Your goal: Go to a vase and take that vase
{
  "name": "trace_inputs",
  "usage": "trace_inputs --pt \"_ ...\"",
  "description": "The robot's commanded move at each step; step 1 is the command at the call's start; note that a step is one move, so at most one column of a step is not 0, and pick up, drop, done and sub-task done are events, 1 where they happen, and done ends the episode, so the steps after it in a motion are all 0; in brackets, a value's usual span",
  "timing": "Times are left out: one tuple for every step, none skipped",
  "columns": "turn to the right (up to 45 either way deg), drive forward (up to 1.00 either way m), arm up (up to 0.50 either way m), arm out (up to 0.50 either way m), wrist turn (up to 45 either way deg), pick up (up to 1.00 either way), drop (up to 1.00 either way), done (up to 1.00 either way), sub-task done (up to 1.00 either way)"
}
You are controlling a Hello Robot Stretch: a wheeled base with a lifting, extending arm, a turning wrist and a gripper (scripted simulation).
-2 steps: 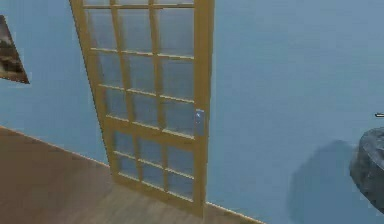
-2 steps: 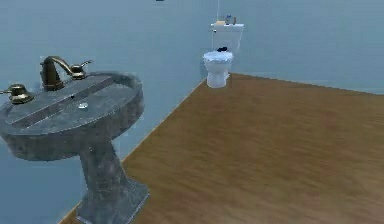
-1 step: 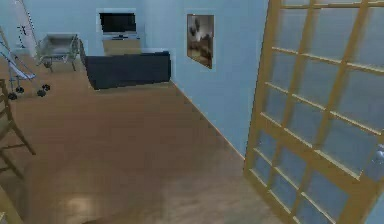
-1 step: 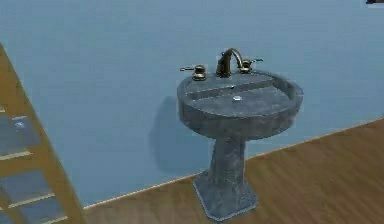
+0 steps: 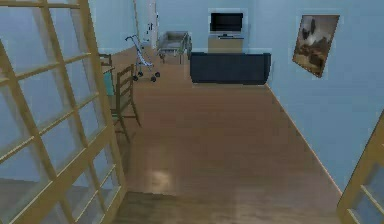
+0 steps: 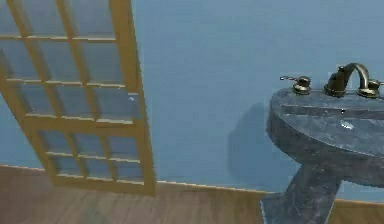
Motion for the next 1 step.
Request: trace_inputs --pt "0.0 1.0 0.0 0.0 0.0 0.0 0.0 0.0 0.0"
